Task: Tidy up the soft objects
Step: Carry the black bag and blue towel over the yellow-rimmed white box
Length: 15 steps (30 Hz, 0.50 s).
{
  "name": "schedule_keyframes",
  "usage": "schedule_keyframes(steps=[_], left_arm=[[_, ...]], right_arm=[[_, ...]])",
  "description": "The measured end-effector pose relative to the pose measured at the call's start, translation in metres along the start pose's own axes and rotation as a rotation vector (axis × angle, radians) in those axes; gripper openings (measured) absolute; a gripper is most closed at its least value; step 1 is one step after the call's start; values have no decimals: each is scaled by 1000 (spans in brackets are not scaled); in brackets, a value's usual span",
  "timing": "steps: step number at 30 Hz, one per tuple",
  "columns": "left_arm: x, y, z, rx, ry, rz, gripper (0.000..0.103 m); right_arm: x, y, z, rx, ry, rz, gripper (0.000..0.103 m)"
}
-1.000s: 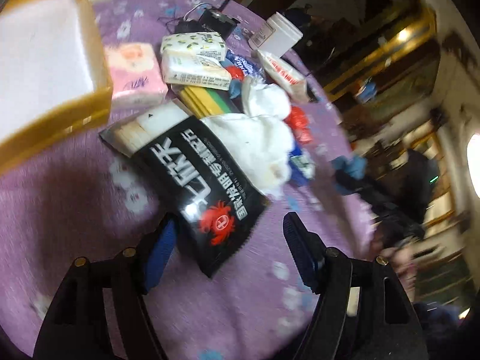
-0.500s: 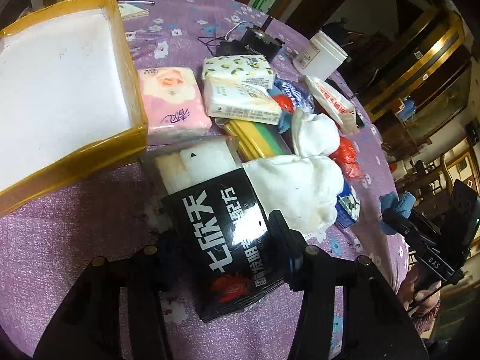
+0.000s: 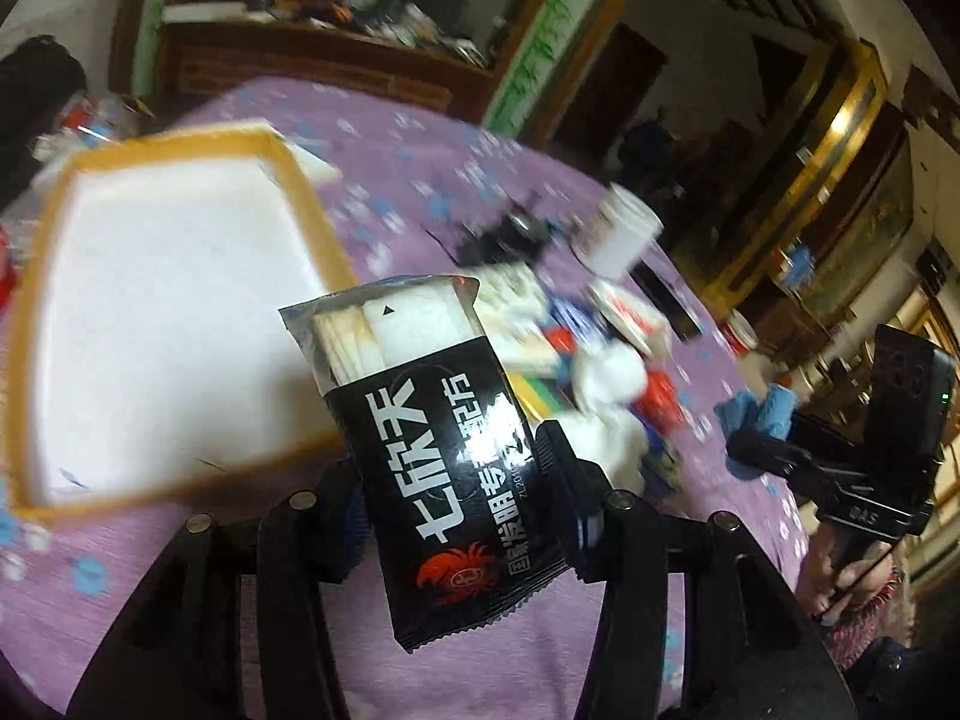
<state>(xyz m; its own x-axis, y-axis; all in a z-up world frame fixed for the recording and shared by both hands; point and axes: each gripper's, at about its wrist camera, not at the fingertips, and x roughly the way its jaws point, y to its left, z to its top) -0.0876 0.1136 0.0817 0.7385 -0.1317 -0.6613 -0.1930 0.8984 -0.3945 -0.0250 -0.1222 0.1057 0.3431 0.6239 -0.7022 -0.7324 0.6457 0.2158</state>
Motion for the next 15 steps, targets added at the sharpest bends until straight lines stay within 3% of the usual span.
schedule_keyframes(steps=[8, 15], left_arm=[[-34, 48, 53, -16, -80, 92, 49], [-15, 91, 120, -35, -94, 168, 49]], right_arm=[[53, 60, 82, -52, 49, 88, 41], [129, 91, 165, -6, 90, 123, 41]])
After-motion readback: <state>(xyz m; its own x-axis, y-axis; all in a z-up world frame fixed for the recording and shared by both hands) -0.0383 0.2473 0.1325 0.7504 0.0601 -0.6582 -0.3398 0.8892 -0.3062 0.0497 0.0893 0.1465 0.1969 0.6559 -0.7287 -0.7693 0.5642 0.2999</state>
